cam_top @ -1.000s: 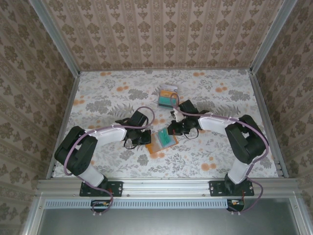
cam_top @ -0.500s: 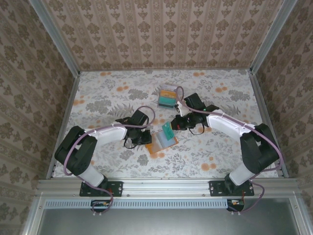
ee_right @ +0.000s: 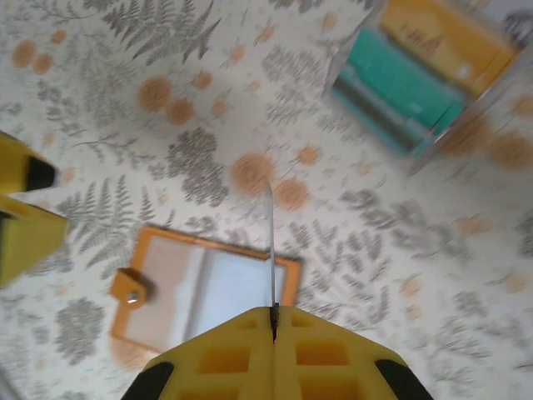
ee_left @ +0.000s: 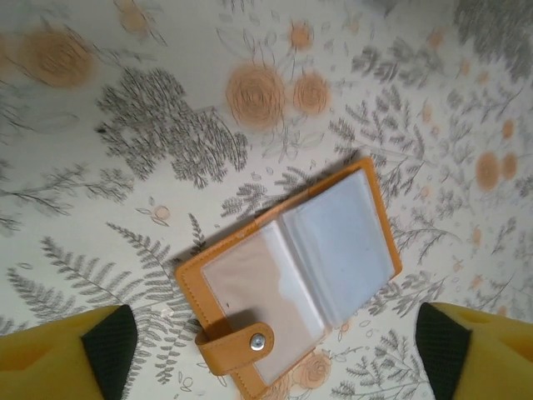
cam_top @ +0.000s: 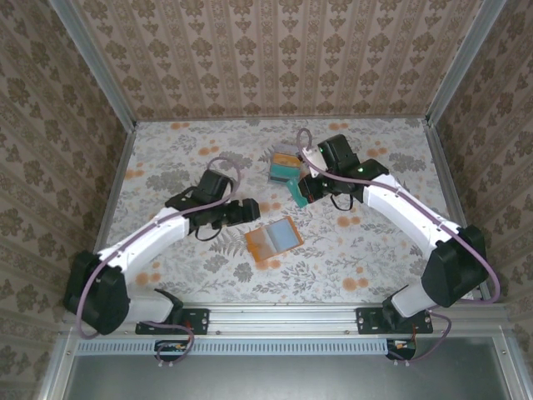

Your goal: Take the credit cards out of the card holder

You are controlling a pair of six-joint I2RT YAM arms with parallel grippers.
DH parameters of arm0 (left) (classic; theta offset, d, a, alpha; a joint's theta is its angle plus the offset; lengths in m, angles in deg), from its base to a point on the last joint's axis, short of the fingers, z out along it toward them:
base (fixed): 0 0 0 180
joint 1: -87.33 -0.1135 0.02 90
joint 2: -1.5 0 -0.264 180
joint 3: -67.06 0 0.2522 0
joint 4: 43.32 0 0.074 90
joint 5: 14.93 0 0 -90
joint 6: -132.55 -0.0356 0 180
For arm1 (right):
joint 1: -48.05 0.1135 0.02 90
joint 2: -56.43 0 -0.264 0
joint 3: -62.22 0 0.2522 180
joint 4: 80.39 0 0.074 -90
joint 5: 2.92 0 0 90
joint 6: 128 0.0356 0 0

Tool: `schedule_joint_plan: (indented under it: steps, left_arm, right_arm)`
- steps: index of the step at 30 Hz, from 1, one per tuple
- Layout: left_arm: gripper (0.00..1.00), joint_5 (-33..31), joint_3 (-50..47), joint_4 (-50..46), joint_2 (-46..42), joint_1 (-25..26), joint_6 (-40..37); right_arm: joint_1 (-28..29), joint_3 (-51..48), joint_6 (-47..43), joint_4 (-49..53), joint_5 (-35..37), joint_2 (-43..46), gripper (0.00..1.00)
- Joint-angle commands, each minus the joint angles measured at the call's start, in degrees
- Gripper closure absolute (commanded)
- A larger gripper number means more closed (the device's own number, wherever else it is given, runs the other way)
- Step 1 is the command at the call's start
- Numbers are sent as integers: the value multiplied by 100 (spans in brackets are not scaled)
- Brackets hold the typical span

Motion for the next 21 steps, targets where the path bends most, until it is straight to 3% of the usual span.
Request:
schedule_joint_plan:
  steps: [1, 9, 21]
  left_arm:
    - [1, -100, 2, -393, -450, -184, 10]
    - [0, -199, -208, -805, -1328, -557, -33]
    - [0, -285, -352, -1449, -1983, -880, -31]
  right_arm:
    - [24, 467, -1119, 138, 724, -291, 100]
    - [41, 1693, -2346, 318, 1025, -1439, 100]
    - [319, 2844, -3910, 99, 1930, -2888, 100]
